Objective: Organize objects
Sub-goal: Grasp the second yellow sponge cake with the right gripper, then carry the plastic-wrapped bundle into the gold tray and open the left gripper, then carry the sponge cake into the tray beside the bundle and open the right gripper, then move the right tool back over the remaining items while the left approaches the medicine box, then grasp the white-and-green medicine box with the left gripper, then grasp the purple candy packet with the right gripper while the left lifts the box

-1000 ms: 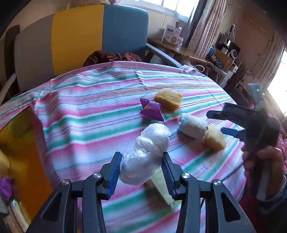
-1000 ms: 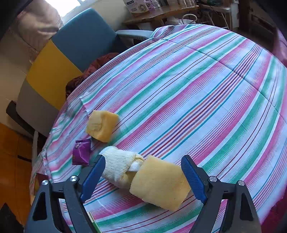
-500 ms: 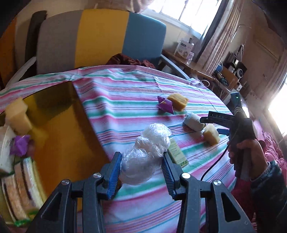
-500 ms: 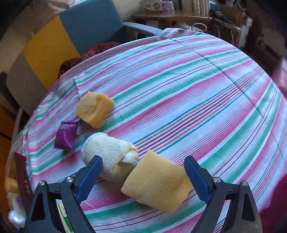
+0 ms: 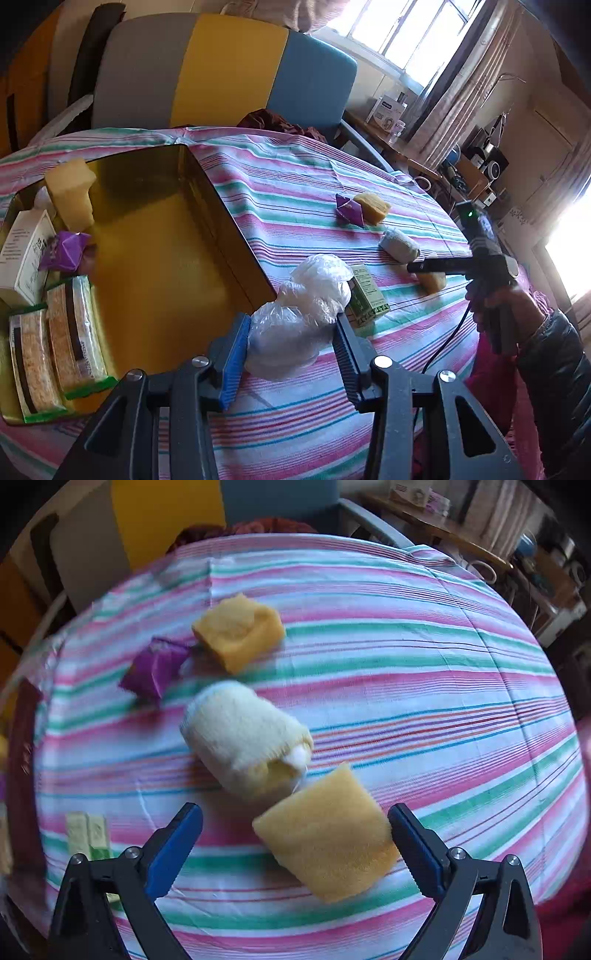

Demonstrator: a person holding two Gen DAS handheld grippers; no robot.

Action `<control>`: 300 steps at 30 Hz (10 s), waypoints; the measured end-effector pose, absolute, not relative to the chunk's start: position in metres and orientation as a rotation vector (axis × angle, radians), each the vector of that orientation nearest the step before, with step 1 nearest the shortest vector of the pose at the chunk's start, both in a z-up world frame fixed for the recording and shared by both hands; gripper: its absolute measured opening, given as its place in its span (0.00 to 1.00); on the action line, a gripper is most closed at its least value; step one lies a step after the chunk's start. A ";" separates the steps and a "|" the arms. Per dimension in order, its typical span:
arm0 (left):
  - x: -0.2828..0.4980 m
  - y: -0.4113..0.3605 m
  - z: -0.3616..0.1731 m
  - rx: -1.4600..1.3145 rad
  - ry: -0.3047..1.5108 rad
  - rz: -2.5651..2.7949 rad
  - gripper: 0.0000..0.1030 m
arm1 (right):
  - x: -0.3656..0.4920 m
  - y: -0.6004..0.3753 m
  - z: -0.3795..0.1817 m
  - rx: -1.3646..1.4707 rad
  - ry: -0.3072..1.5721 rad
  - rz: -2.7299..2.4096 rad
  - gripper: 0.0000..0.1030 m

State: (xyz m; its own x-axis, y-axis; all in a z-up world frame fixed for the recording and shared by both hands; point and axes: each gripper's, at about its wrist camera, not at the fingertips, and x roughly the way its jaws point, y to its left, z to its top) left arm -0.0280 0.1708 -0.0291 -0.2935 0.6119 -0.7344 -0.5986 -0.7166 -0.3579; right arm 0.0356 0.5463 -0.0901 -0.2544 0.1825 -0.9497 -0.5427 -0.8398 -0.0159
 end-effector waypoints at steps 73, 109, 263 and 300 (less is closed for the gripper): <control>-0.246 0.106 -0.095 -1.566 -0.211 2.461 0.57 | 0.033 0.495 -0.094 -1.506 0.388 2.382 0.53; -0.055 0.078 -0.022 -1.174 0.015 2.572 0.57 | 0.030 0.485 -0.097 -1.524 0.257 2.374 0.53; -0.011 0.319 -0.102 -1.191 0.406 1.980 0.29 | 0.082 0.564 -0.051 -1.011 0.844 2.174 0.89; 0.003 0.278 -0.100 -1.103 0.368 1.984 0.29 | -0.096 0.515 -0.090 -1.486 0.562 2.370 0.29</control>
State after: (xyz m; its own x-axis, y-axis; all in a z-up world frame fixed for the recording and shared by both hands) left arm 0.0032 0.2785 -0.1004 -0.2828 0.5160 -0.8085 -0.7715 -0.6232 -0.1279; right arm -0.0965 0.5151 -0.0901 -0.4273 0.0352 -0.9034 -0.4375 -0.8825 0.1725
